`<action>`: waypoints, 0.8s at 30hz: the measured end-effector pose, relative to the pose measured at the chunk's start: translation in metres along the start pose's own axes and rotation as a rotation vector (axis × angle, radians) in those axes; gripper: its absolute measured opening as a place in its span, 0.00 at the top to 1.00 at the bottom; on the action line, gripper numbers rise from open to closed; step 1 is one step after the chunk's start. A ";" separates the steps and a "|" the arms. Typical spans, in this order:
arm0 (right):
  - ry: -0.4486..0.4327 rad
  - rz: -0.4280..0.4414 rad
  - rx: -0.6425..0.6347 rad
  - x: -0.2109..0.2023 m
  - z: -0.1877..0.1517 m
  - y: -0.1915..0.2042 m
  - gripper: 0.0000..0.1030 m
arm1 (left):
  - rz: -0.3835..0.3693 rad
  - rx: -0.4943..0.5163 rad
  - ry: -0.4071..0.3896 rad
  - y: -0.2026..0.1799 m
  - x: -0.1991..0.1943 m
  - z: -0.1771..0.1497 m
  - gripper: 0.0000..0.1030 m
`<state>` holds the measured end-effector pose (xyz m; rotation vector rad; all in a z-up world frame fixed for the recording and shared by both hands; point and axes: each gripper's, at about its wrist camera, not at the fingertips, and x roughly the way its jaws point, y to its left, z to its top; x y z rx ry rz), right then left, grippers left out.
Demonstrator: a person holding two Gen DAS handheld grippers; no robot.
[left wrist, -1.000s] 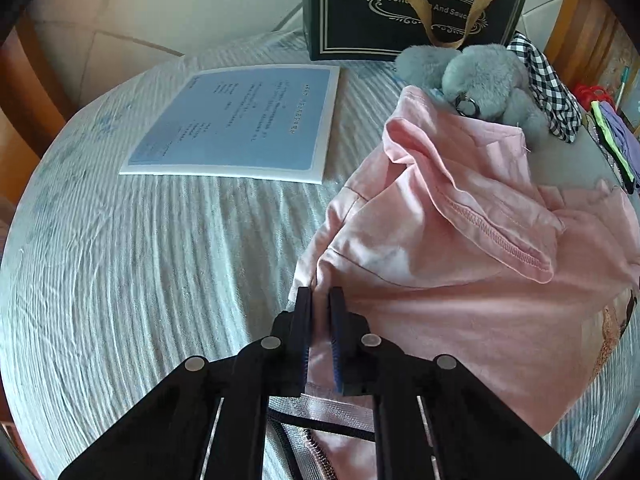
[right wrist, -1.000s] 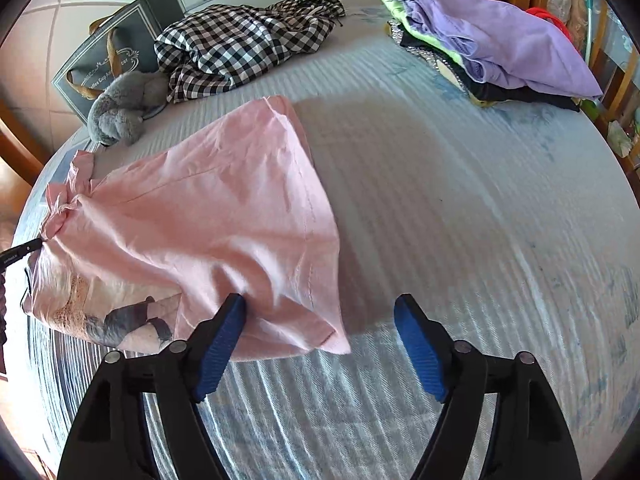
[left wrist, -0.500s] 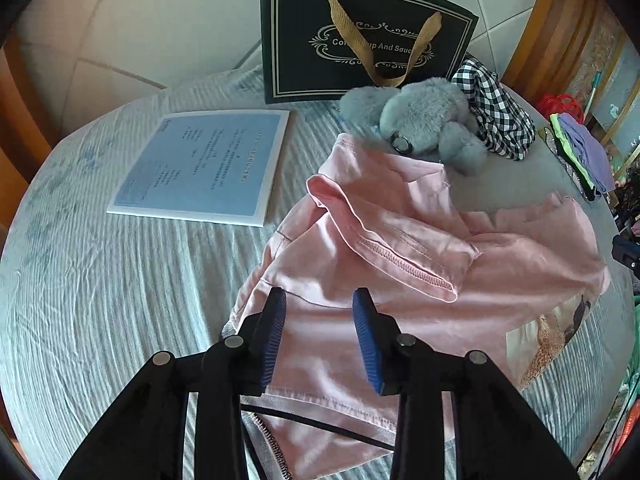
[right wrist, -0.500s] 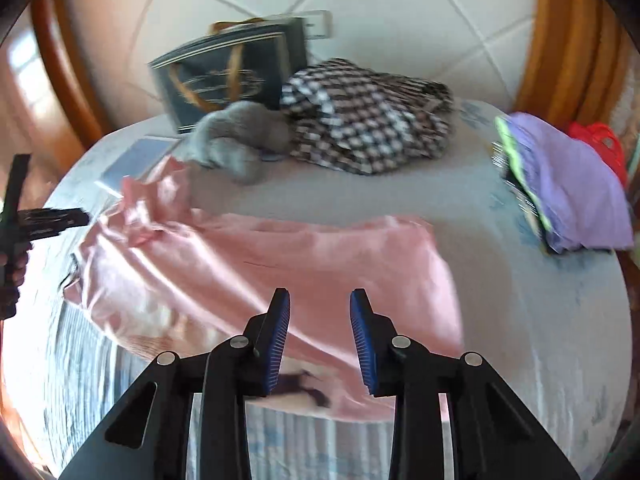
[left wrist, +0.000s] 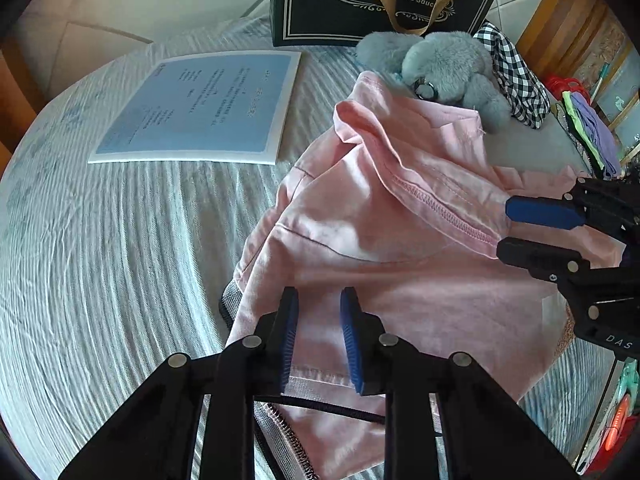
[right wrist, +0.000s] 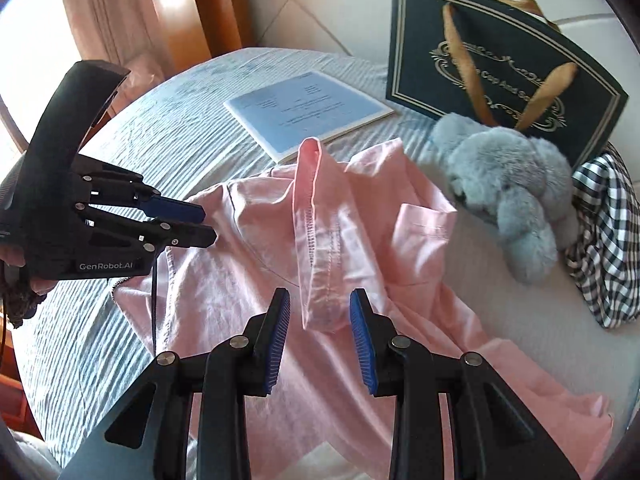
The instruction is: Fold clothes
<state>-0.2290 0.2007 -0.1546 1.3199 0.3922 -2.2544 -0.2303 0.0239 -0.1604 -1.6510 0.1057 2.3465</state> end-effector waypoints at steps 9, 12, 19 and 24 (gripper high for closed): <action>-0.073 -0.097 0.274 0.002 0.028 -0.083 0.95 | 0.010 0.049 0.008 0.000 0.004 0.003 0.94; -0.089 -0.144 0.437 -0.006 0.028 -0.134 0.92 | 0.015 0.047 0.008 0.001 -0.002 0.010 0.94; -0.086 -0.023 0.237 -0.035 0.008 -0.097 0.88 | -0.011 0.100 -0.106 -0.017 -0.028 0.059 0.74; -0.048 -0.013 0.106 -0.020 -0.003 -0.056 0.55 | 0.005 0.152 -0.072 -0.032 0.004 0.080 0.74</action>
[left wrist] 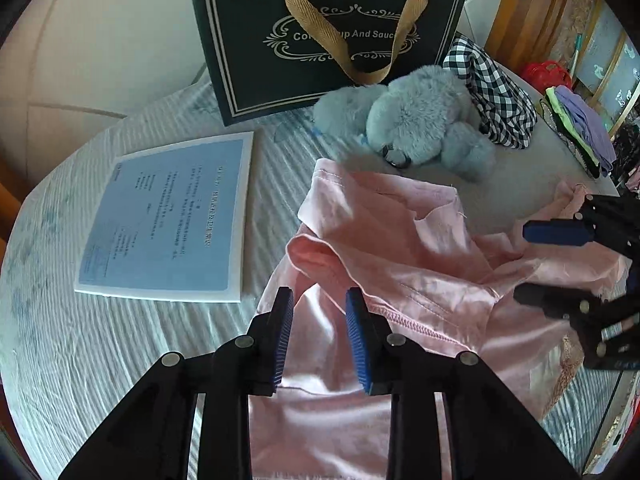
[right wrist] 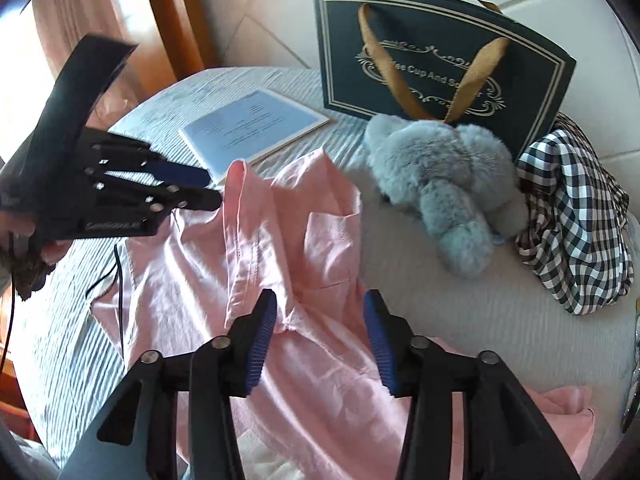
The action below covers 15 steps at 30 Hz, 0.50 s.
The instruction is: Fold clothes
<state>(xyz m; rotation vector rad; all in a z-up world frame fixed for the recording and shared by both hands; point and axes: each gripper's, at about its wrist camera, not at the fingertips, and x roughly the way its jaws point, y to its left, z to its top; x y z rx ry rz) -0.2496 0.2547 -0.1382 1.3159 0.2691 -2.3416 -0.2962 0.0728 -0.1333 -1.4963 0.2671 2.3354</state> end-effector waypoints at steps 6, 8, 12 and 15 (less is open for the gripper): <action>0.059 -0.055 -0.131 0.030 -0.003 0.018 0.54 | -0.004 0.040 0.029 -0.016 0.023 0.010 0.98; 0.052 -0.059 -0.068 0.033 0.001 0.008 0.70 | -0.004 0.038 0.011 -0.017 0.021 0.015 0.98; -0.033 -0.026 0.263 0.028 0.009 -0.044 0.70 | -0.031 -0.042 -0.031 -0.005 0.015 0.030 0.94; -0.048 -0.058 0.459 0.024 0.001 -0.083 0.62 | -0.058 -0.143 -0.069 0.012 0.014 0.045 0.65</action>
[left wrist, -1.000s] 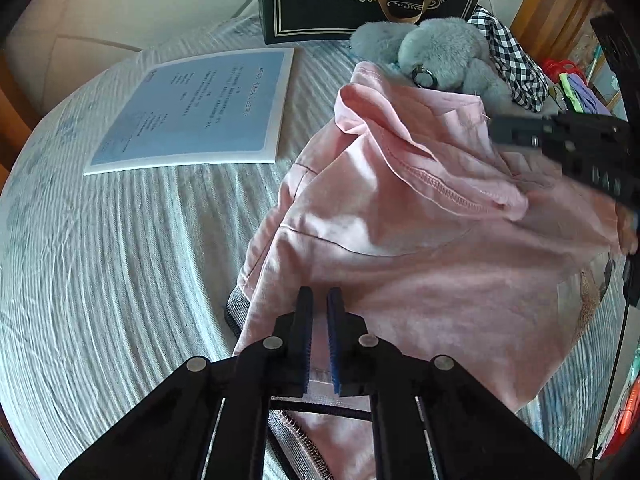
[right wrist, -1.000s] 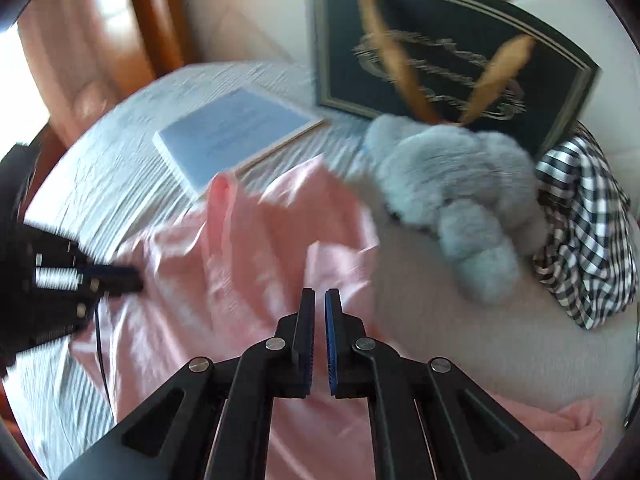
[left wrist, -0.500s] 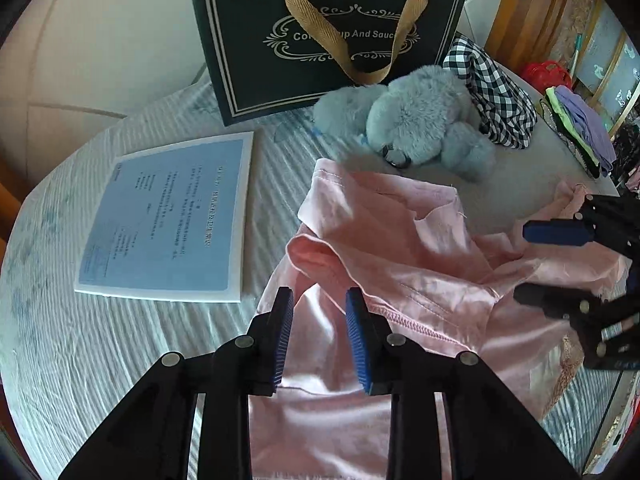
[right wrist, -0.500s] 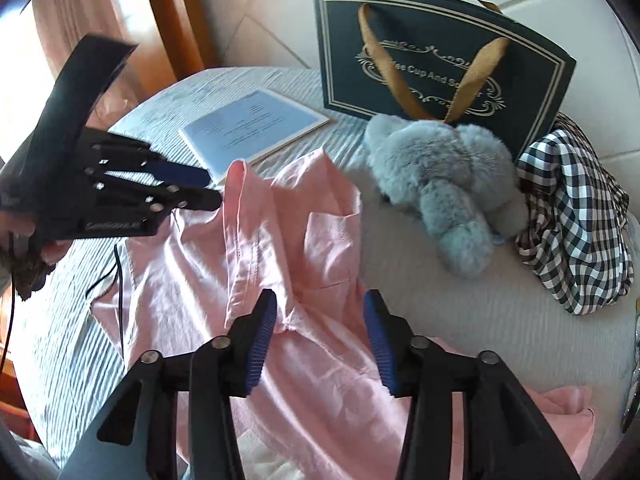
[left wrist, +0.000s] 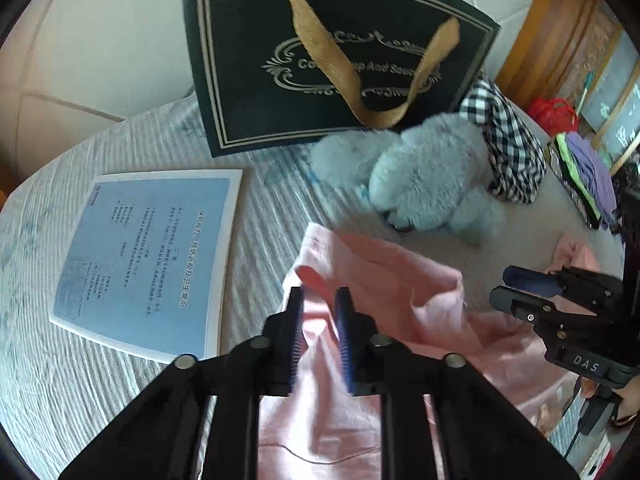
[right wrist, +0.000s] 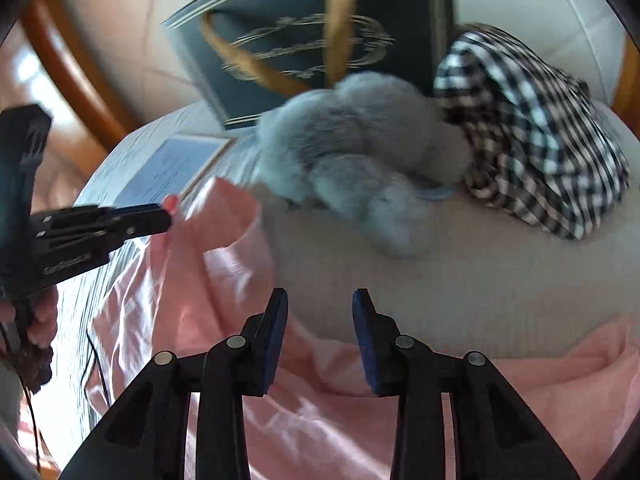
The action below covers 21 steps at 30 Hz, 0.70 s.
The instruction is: Fold clothes
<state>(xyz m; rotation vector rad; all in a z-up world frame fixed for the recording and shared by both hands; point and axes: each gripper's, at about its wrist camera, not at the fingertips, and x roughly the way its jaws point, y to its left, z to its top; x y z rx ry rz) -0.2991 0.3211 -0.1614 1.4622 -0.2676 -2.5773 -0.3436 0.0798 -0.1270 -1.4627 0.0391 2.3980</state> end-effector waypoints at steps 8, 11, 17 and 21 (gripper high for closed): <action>-0.031 0.015 -0.312 -0.030 -0.014 0.043 0.63 | 0.060 0.048 -0.026 0.008 -0.018 0.004 0.55; -0.020 0.023 -0.465 -0.022 -0.026 0.079 0.69 | 0.081 0.058 0.001 0.012 -0.016 -0.006 0.59; 0.001 0.070 -0.606 -0.007 -0.044 0.116 0.69 | 0.079 0.073 0.041 0.018 -0.021 -0.035 0.60; 0.057 0.007 -0.665 0.014 -0.051 0.122 0.70 | 0.087 0.110 0.087 0.017 -0.019 -0.060 0.63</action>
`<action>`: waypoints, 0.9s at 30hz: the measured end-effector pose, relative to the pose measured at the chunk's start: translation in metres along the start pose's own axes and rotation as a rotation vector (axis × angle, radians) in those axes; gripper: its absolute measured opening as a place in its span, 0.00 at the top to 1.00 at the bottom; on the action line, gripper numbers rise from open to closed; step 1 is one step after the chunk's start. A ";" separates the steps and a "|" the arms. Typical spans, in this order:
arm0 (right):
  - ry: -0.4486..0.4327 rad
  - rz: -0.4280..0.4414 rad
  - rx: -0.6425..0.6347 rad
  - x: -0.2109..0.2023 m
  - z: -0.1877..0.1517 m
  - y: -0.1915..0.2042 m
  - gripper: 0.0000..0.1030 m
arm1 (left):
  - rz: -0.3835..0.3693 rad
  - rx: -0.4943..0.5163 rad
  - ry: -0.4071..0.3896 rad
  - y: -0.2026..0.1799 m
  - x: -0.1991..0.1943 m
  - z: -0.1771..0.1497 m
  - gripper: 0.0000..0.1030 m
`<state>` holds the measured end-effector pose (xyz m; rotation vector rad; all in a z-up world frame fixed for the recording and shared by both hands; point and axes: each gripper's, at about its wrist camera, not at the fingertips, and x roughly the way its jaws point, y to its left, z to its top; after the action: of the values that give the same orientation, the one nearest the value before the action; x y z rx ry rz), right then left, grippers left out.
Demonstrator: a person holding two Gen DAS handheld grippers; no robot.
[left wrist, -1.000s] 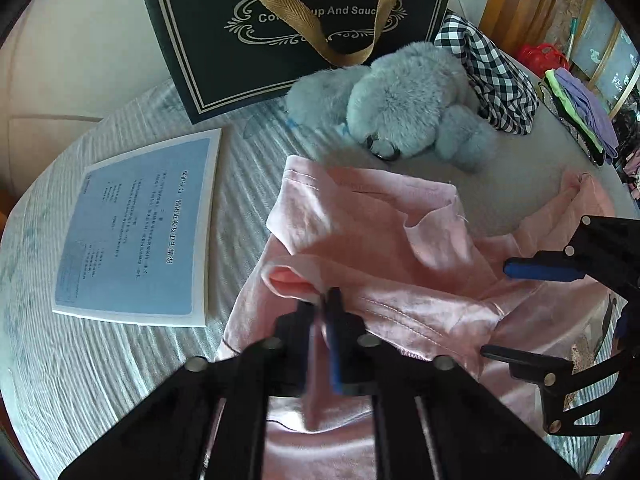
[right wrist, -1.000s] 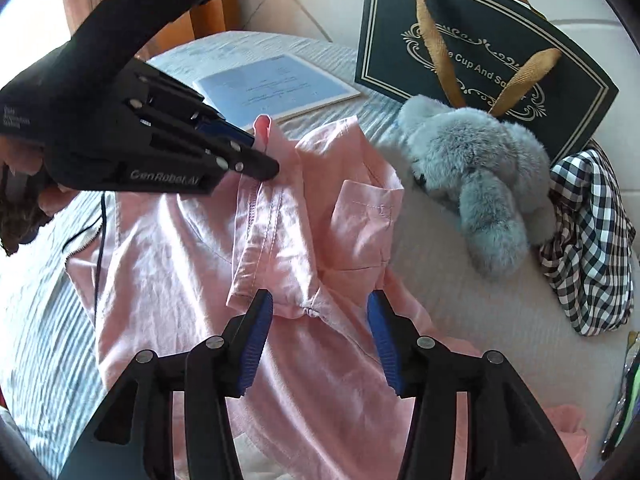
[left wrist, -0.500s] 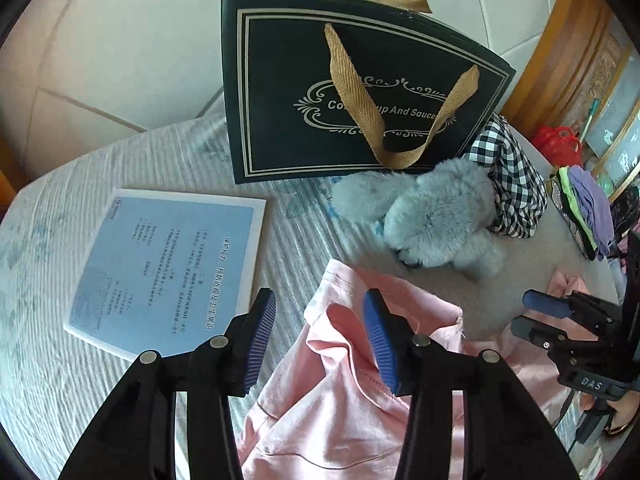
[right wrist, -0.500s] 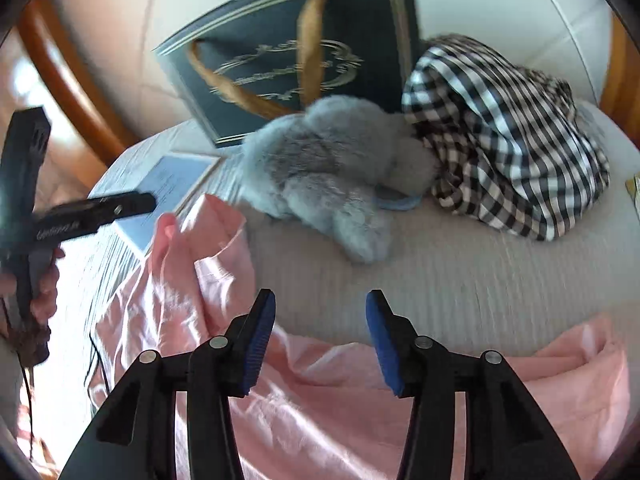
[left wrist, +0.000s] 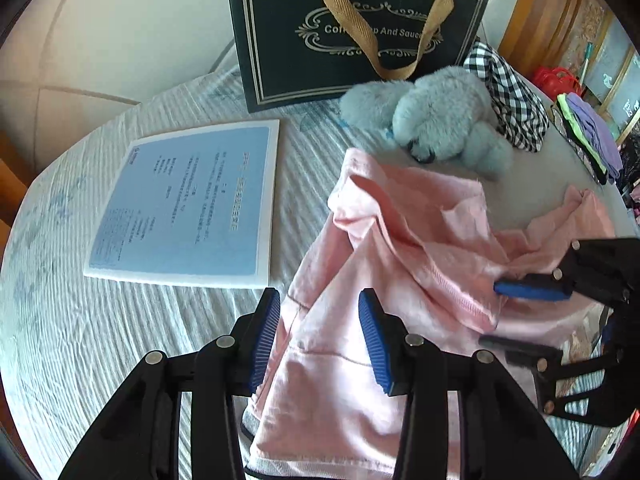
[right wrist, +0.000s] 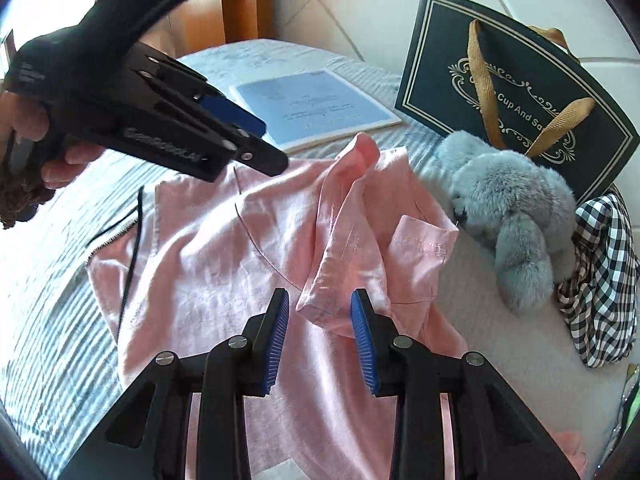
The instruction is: Fold clothes
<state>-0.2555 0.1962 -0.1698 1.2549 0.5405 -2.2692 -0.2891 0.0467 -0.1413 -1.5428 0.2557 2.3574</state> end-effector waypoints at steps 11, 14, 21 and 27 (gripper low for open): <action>-0.084 -0.004 0.605 -0.008 -0.012 -0.129 0.88 | 0.031 -0.014 0.058 0.008 0.017 -0.005 0.72; -0.123 0.065 0.623 -0.016 -0.015 -0.135 0.81 | -0.007 -0.024 0.000 0.006 0.004 0.011 0.68; -0.095 0.135 0.546 -0.003 -0.005 -0.119 0.54 | -0.047 -0.001 -0.035 -0.011 0.013 0.058 0.56; -0.018 0.059 0.507 0.026 0.001 -0.112 0.72 | 0.054 0.012 -0.004 -0.021 0.056 0.074 0.55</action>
<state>-0.3343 0.2798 -0.1797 1.4513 -0.0929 -2.4476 -0.3657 0.0984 -0.1625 -1.5442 0.3139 2.3953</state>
